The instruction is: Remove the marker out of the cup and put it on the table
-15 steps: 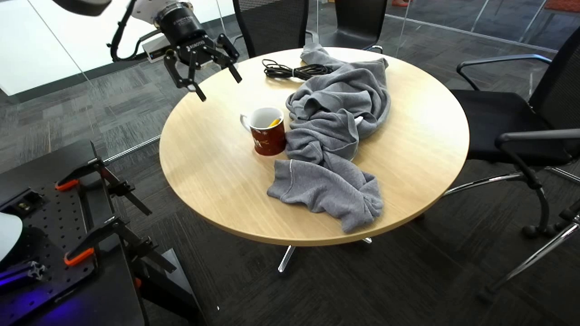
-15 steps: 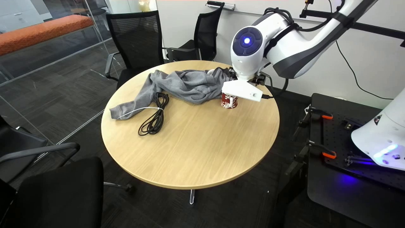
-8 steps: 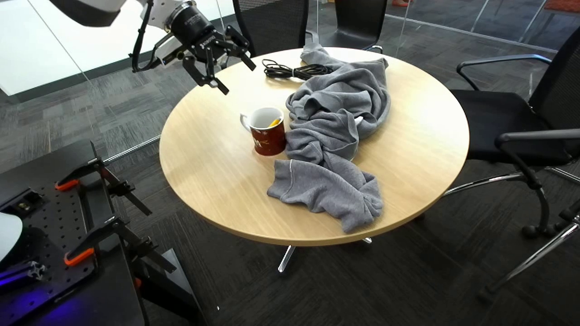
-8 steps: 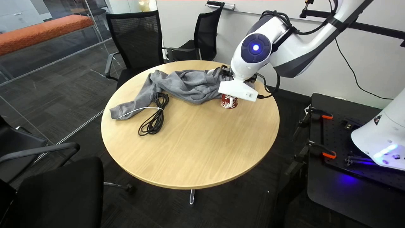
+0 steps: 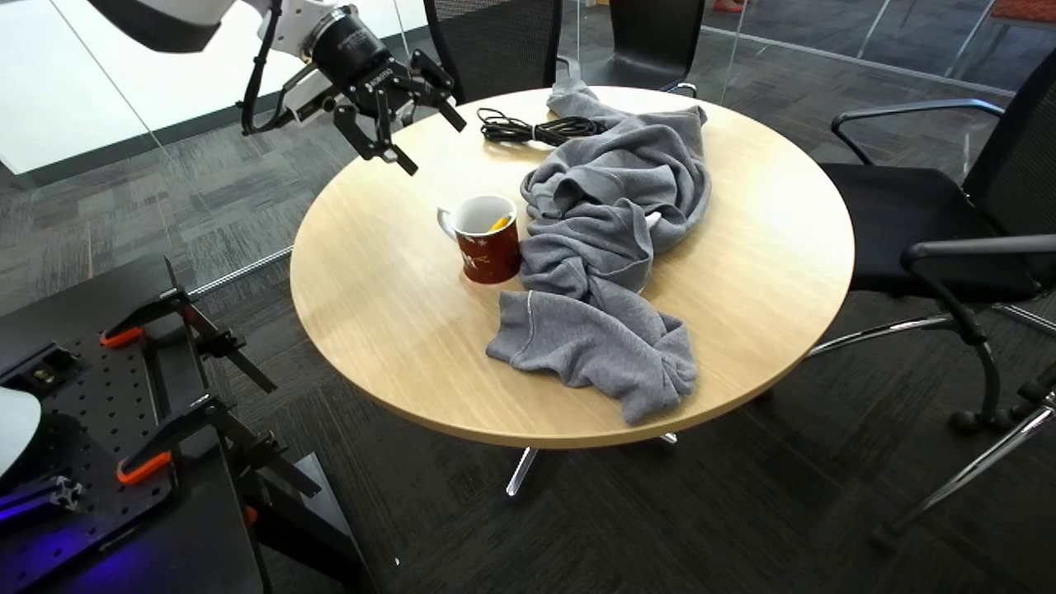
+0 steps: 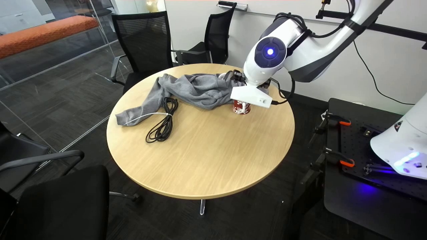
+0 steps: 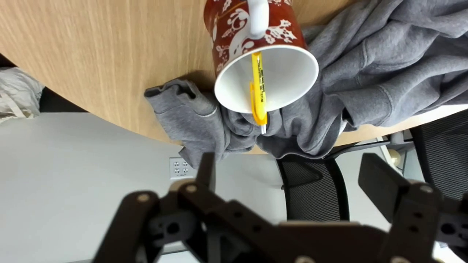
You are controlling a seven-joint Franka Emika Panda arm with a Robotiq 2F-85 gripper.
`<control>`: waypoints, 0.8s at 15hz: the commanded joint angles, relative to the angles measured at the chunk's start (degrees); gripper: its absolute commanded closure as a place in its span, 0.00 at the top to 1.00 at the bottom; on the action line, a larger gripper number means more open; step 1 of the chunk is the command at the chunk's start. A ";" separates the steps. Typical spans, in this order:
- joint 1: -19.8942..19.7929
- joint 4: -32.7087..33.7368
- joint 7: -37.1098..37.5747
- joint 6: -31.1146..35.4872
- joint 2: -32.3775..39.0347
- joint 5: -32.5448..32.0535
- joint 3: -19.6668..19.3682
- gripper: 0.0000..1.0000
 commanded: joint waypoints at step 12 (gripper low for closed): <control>-1.85 3.29 -0.07 -0.10 5.73 0.08 -2.29 0.90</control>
